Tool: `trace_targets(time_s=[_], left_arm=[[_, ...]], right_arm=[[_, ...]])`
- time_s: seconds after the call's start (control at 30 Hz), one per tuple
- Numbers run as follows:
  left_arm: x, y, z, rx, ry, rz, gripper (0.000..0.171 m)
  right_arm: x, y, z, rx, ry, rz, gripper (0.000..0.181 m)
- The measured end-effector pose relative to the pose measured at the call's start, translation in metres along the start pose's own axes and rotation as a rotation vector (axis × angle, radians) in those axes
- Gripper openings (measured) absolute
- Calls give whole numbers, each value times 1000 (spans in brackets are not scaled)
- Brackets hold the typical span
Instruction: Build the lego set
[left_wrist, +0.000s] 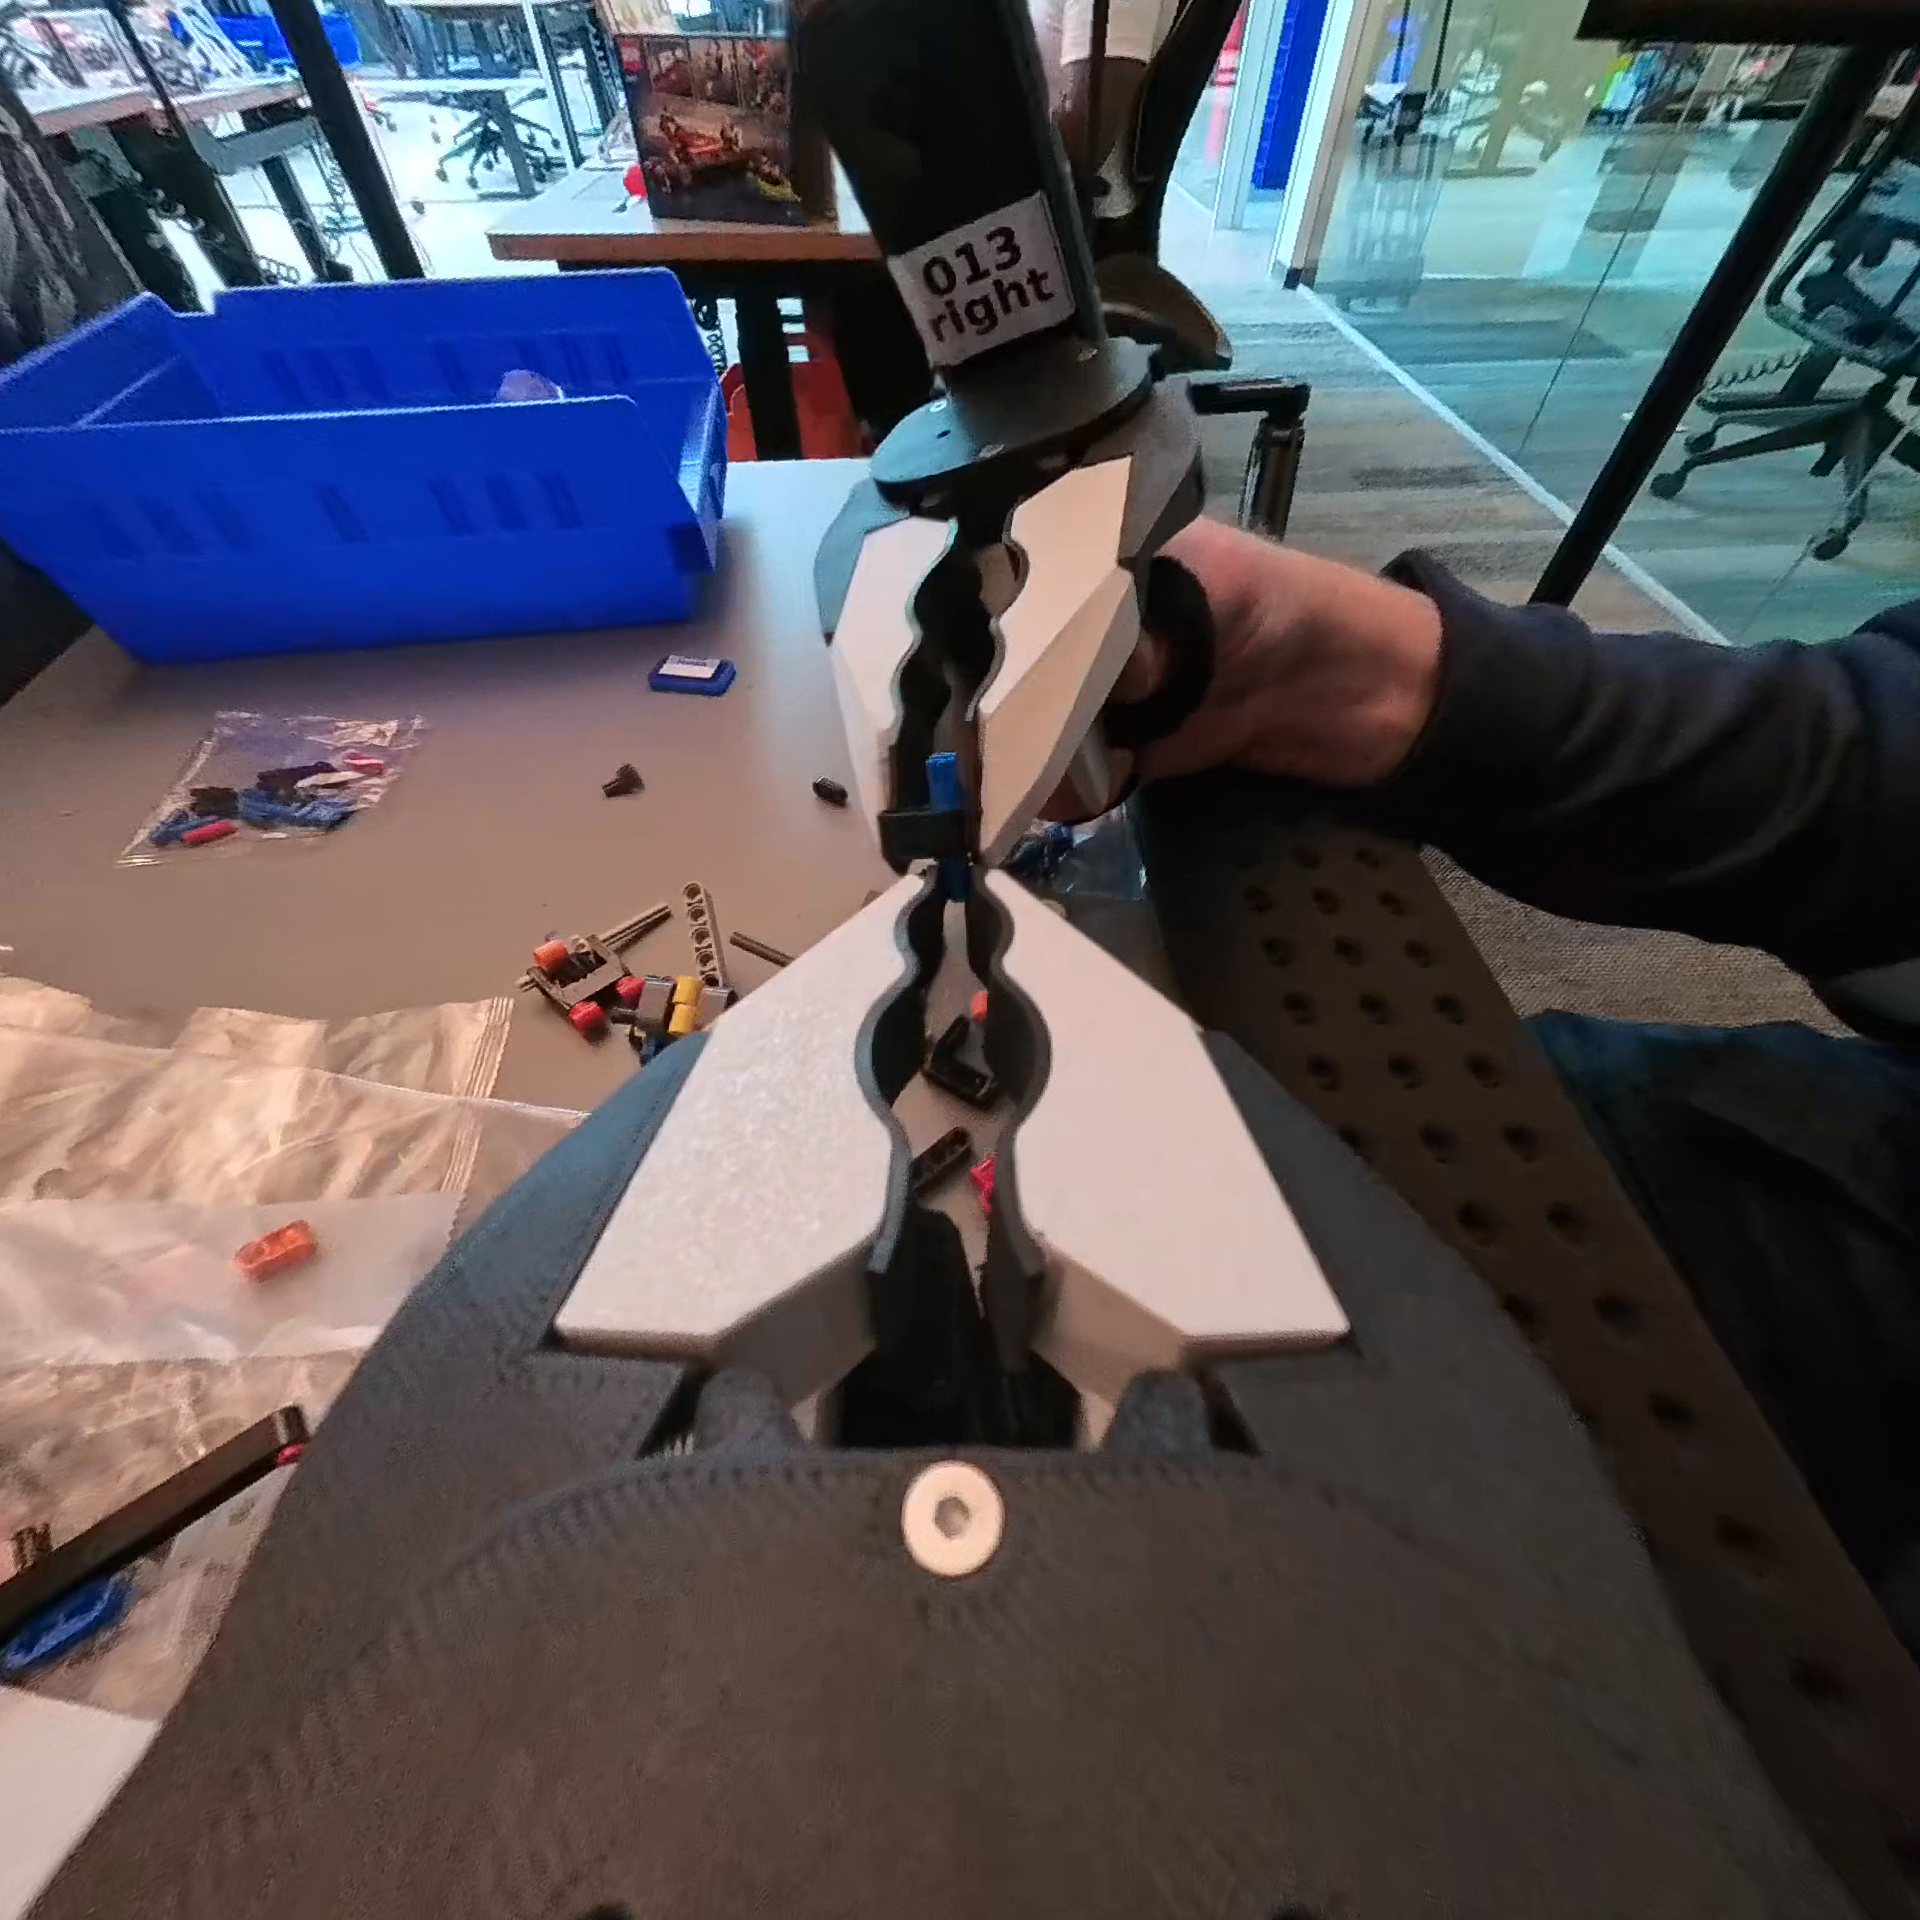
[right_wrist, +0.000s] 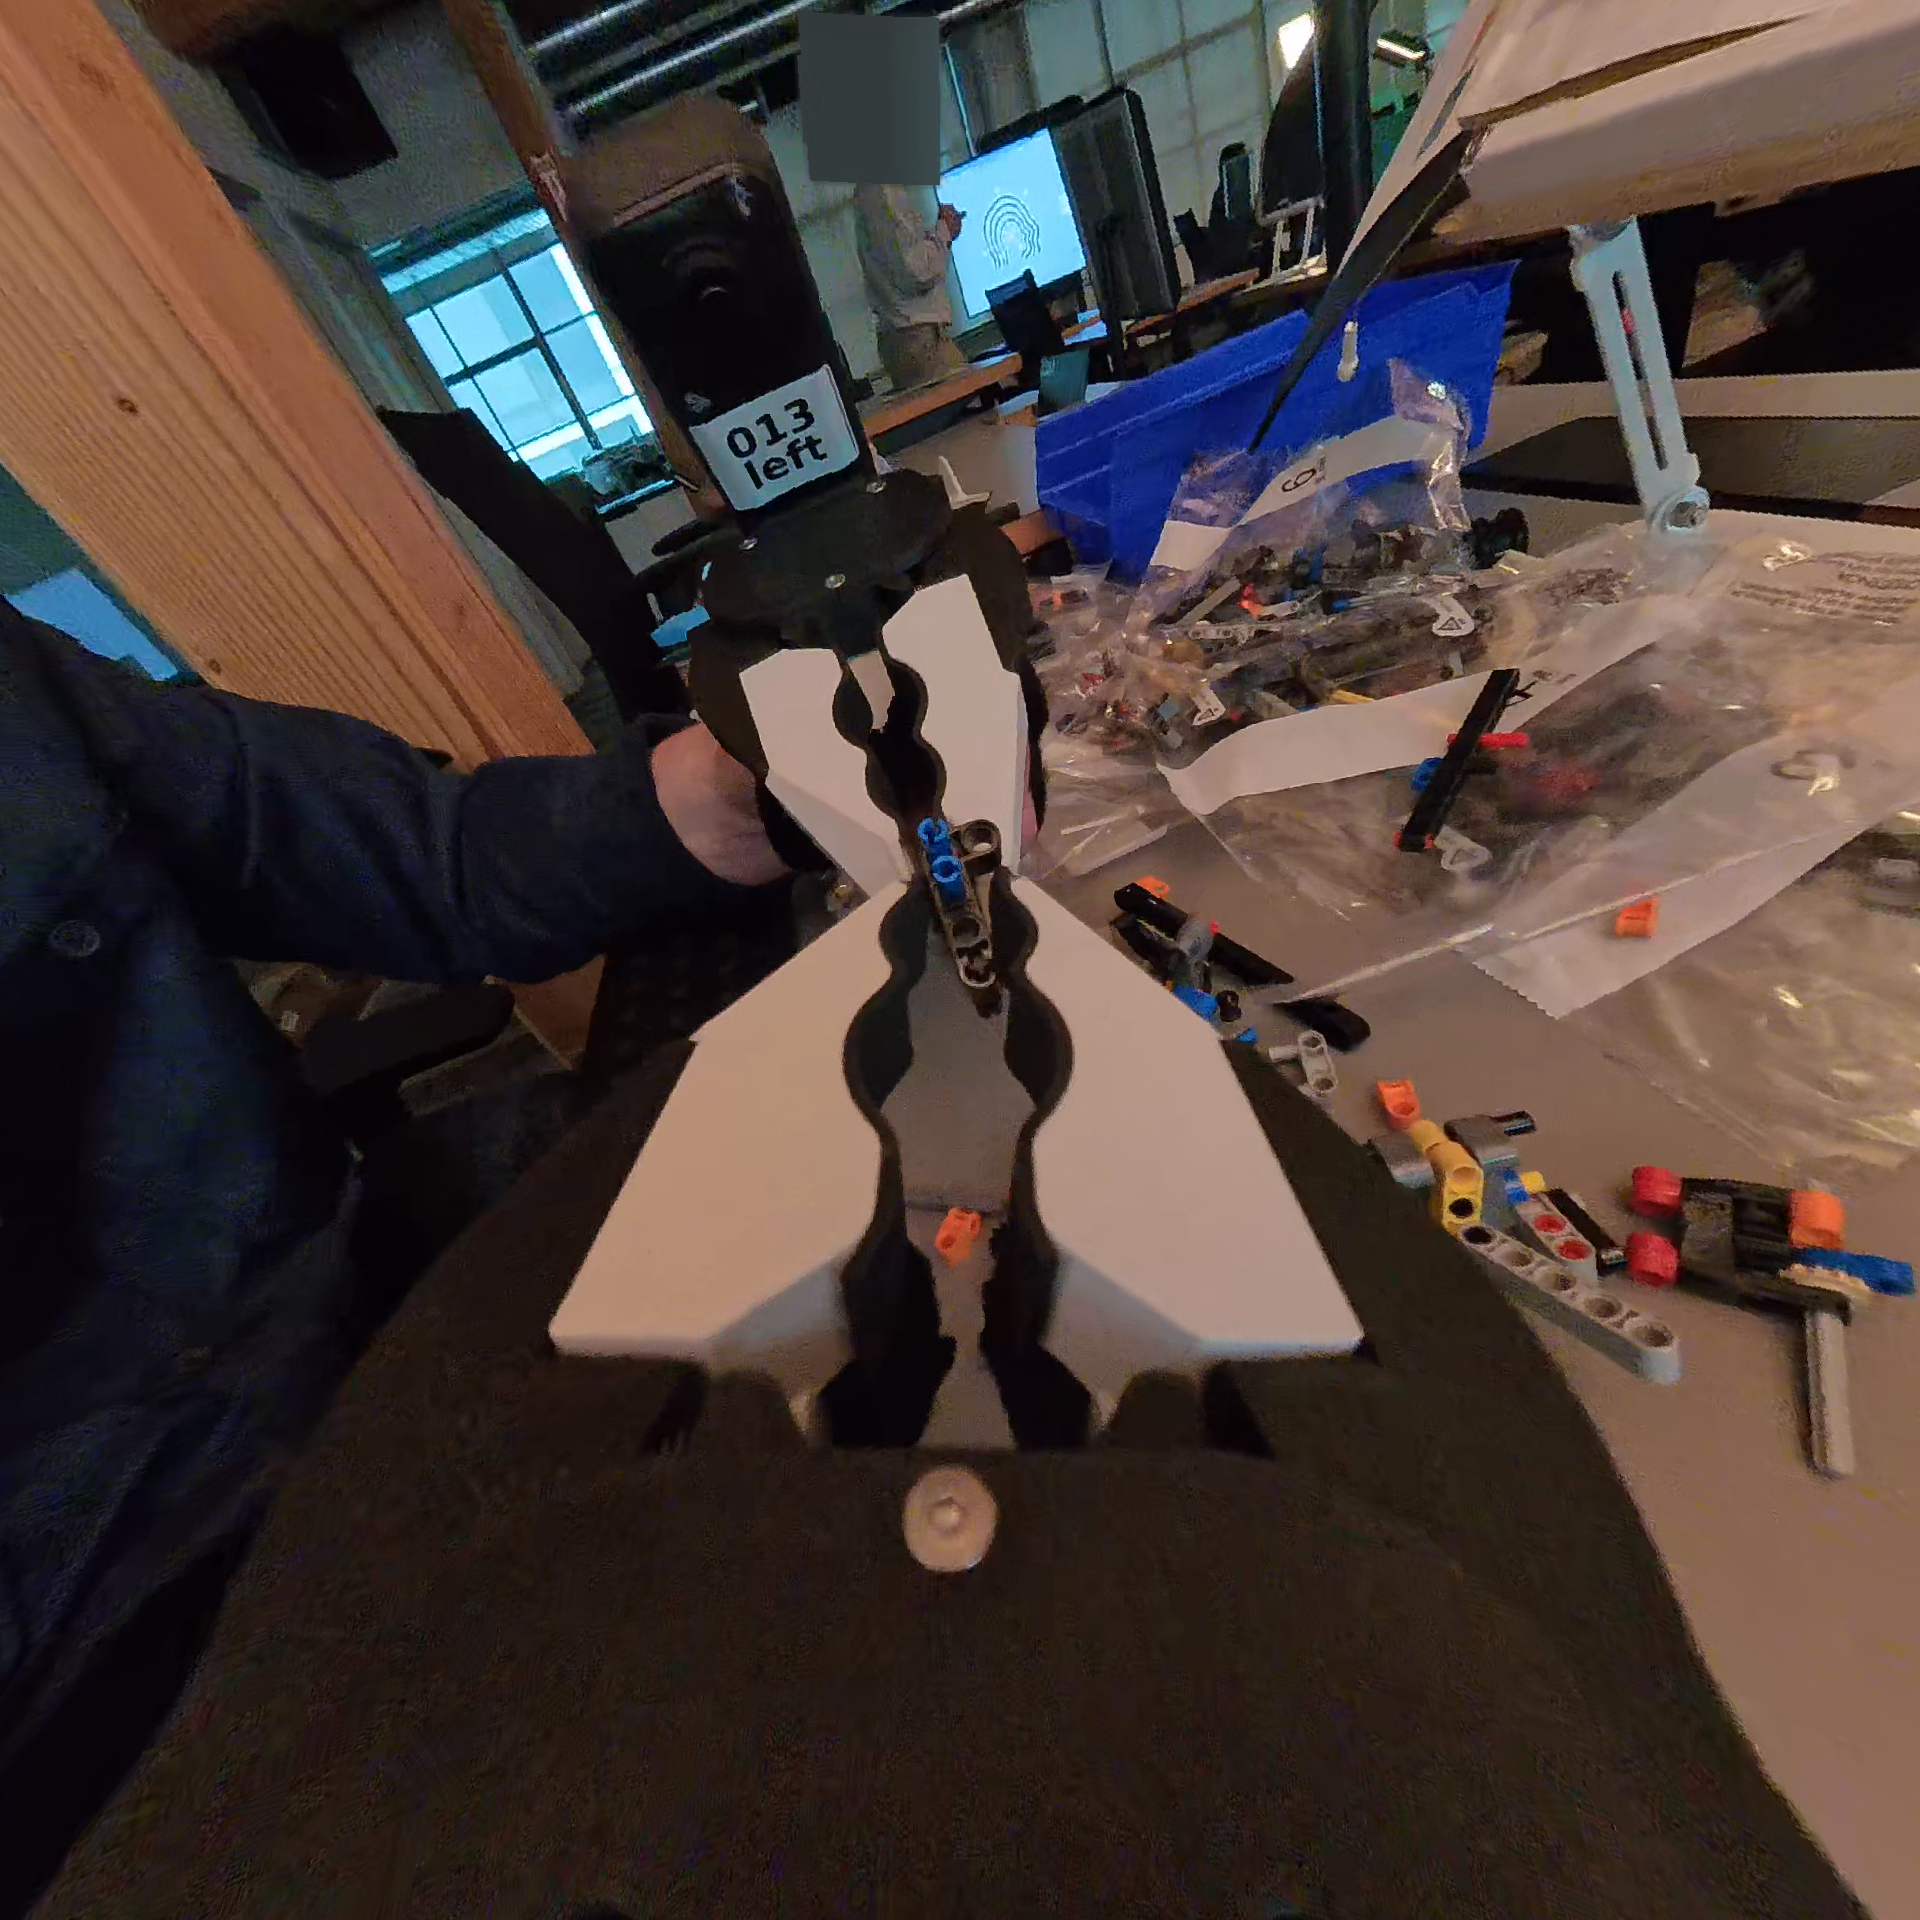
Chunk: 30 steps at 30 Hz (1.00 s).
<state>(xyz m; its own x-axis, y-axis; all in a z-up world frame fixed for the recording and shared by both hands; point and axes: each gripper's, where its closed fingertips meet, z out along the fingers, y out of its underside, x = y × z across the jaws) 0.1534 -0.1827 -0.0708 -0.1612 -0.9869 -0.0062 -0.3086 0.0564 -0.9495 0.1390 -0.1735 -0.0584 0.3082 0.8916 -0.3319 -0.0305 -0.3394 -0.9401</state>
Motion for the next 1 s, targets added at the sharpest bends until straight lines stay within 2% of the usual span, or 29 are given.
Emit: trace_targets(time_s=[0.23, 0.57, 0.6, 0.67, 0.7, 0.73, 0.77, 0.8, 0.9, 0.93, 1.0], left_arm=[[0, -3, 0, 12, -2, -10, 3], [4, -15, -2, 49, -36, 58, 3], [4, -14, -2, 50, -33, 58, 1], [4, 18, 0, -109, -61, 129, 0], [10, 14, 1, -72, -39, 97, 0], [10, 4, 0, -29, -42, 77, 0], [6, 5, 0, -57, -56, 103, 0], [6, 11, 3, -95, -41, 95, 0], [1, 17, 8, -107, -74, 92, 0], [-1, 14, 7, -83, -81, 85, 0], [-6, 7, 6, -51, -96, 64, 11]], right_arm=[[-1, -3, -2, -3, 13, 0, 7], [-9, -15, -7, 105, -38, 52, 6], [-10, -18, -10, 135, -56, 76, 7], [6, -53, -59, 441, -71, 180, 5], [16, -57, -80, 513, -38, 208, 3], [14, -47, -71, 422, -3, 170, 4], [9, -34, -52, 302, 5, 136, 5], [5, -26, -38, 243, -31, 158, 5], [6, -39, -49, 347, -93, 219, 6], [10, -38, -49, 350, -77, 232, 5], [10, -31, -39, 295, -58, 224, 6]])
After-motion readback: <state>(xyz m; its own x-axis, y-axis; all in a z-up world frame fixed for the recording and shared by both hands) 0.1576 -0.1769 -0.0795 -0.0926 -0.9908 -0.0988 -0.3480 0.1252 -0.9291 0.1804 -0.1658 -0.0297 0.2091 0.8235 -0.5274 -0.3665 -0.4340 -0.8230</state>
